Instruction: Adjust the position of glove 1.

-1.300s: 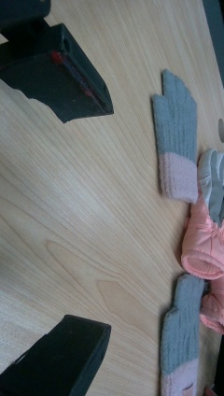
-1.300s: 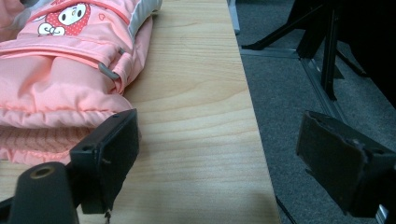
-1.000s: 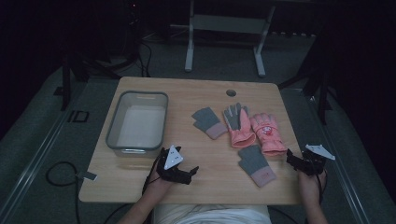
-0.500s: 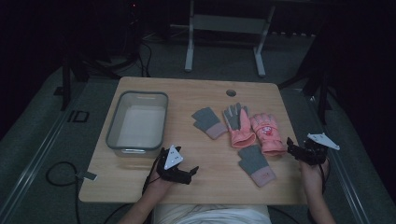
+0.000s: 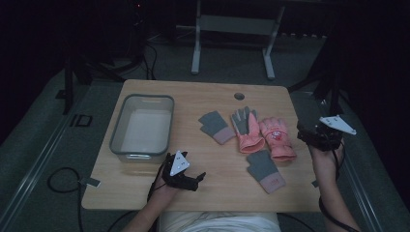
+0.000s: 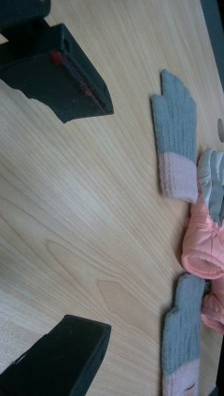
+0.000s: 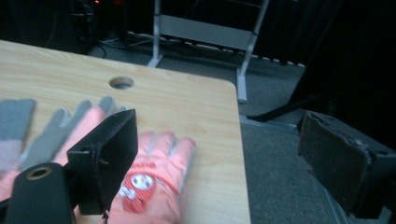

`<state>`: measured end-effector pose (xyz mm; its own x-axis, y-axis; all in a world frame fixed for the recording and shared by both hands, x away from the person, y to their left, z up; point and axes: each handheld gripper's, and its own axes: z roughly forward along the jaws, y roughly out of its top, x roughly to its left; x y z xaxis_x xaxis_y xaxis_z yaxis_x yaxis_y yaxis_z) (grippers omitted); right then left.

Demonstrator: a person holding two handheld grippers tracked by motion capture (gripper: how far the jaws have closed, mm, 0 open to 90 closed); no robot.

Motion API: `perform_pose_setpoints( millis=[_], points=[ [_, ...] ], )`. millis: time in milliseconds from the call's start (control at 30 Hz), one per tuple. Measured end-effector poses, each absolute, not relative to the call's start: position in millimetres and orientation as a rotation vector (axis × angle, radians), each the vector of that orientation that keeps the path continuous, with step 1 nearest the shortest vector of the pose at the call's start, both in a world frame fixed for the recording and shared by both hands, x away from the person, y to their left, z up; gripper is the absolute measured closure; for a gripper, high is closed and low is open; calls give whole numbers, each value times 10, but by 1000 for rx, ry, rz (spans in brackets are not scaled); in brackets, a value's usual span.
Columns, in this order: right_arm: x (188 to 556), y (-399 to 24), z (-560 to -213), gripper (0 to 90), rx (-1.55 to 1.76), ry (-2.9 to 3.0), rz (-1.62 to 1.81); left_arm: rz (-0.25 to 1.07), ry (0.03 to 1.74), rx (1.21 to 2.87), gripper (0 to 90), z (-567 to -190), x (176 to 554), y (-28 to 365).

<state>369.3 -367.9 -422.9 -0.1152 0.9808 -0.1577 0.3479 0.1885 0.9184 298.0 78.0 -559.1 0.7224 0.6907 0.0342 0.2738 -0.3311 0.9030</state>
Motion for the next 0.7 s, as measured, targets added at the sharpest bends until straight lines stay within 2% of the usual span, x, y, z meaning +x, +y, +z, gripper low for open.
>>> perform_pose_setpoints(
  millis=[267, 300, 467, 533, 700],
  points=[
    [3801, -3547, -4048, 228, 1277, 1728, 1061, 519, 743, 1914, 0, -5591, 2977, 777],
    [3863, -3527, -4026, 226, 1304, 1815, 1151, 521, 742, 1914, 0, -5591, 2977, 778],
    [3954, -3403, -4003, 186, 1320, 1837, 1145, 518, 740, 1914, 0, -5591, 2978, 780],
    [3978, -3339, -3991, 139, 1301, 1842, 1139, 518, 739, 1915, 0, -5590, 2978, 780],
    [4033, -3168, -3950, 123, 1247, 1867, 1134, 516, 738, 1915, 0, -5591, 2978, 780]
  ],
)
